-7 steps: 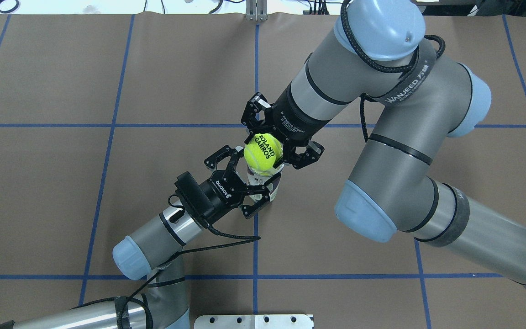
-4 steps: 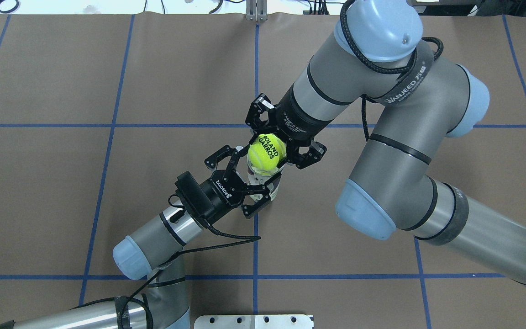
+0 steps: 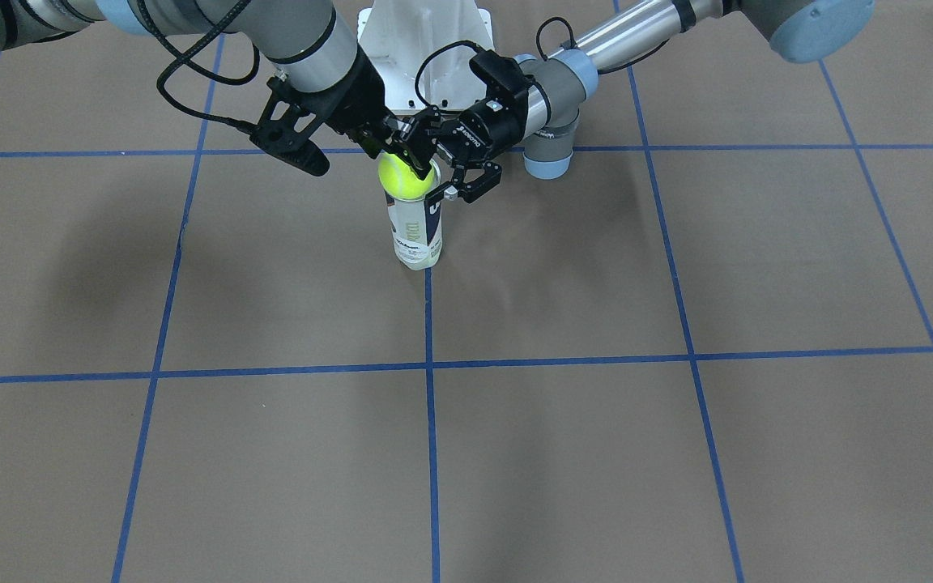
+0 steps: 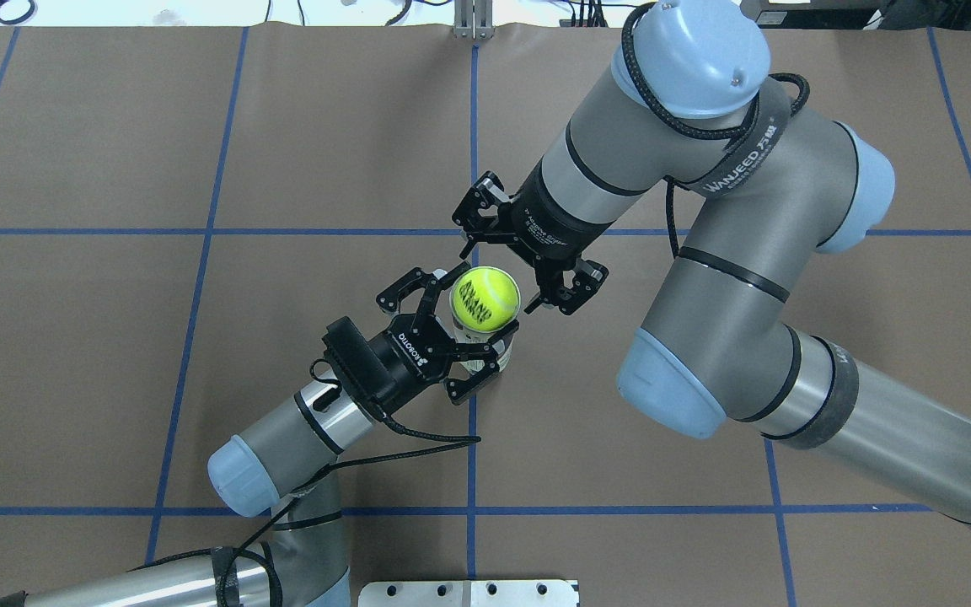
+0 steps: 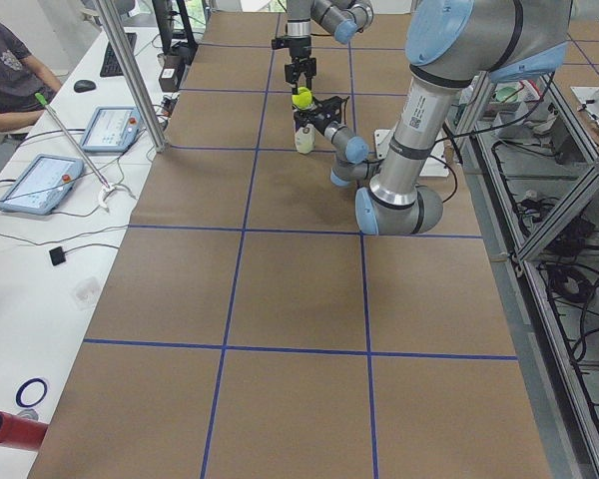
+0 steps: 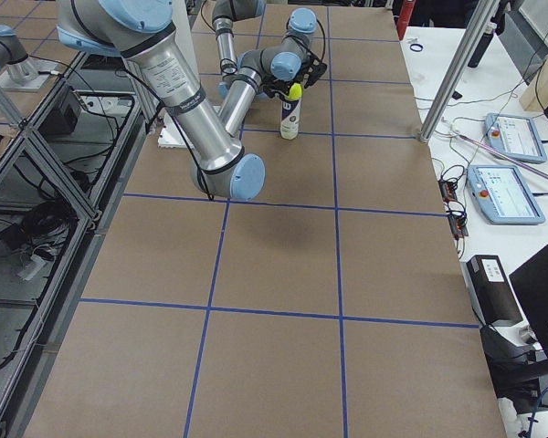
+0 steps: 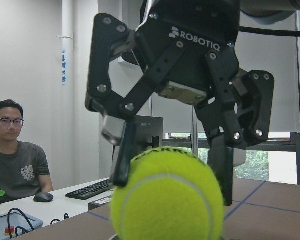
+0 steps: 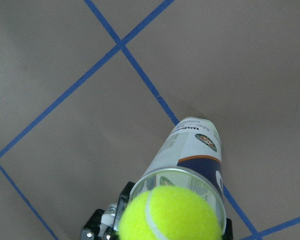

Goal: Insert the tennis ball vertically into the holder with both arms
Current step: 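Lower the second ball into the can and open the right gripper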

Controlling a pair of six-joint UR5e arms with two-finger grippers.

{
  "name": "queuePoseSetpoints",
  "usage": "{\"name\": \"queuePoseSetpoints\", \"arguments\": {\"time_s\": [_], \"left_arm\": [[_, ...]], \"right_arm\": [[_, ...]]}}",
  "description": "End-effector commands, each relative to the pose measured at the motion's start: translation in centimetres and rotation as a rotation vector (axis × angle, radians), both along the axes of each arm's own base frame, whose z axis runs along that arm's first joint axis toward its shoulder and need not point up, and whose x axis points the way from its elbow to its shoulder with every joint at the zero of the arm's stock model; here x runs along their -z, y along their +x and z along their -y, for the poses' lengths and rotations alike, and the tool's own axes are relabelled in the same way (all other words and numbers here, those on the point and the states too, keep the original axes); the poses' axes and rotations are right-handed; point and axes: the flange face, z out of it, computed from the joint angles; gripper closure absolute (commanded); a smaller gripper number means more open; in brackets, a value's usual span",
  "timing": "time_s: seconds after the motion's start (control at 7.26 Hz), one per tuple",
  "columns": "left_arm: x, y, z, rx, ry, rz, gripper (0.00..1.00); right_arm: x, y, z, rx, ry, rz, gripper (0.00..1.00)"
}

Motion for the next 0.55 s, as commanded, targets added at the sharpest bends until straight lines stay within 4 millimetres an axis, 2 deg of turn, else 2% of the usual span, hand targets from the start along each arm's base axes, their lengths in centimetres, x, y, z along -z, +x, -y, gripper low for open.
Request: {"name": "queuePoseSetpoints", "arguments": {"time_s": [0.0, 0.41], "left_arm": [[0.07, 0.01, 0.01, 0.001, 0.0, -0.001, 0.11], [0.13, -0.03, 0.0, 0.001, 0.0, -0.003, 0.09]], "right_arm": [[0.13, -0.05, 0.05, -0.003, 0.001, 0.0, 0.01], [0.08, 0.66, 0.69, -0.017, 0.006, 0.0, 0.01]]}}
